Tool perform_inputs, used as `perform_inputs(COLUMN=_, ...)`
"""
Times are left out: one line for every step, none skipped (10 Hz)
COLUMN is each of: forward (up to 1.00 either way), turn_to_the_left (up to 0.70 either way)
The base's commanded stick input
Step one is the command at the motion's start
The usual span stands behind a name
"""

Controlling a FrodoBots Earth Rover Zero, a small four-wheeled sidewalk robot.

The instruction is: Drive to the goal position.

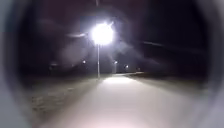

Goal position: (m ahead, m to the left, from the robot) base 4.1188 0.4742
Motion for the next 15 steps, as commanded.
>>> perform_inputs(forward=0.7, turn_to_the_left=0.0)
perform_inputs(forward=0.7, turn_to_the_left=0.0)
perform_inputs(forward=0.7, turn_to_the_left=0.0)
perform_inputs(forward=0.7, turn_to_the_left=0.0)
perform_inputs(forward=0.7, turn_to_the_left=0.0)
perform_inputs(forward=0.7, turn_to_the_left=0.0)
perform_inputs(forward=0.7, turn_to_the_left=0.0)
perform_inputs(forward=0.7, turn_to_the_left=0.0)
perform_inputs(forward=0.7, turn_to_the_left=0.0)
perform_inputs(forward=0.7, turn_to_the_left=0.0)
perform_inputs(forward=0.7, turn_to_the_left=0.0)
perform_inputs(forward=0.7, turn_to_the_left=0.0)
perform_inputs(forward=0.7, turn_to_the_left=0.0)
perform_inputs(forward=0.7, turn_to_the_left=0.0)
perform_inputs(forward=0.7, turn_to_the_left=0.0)
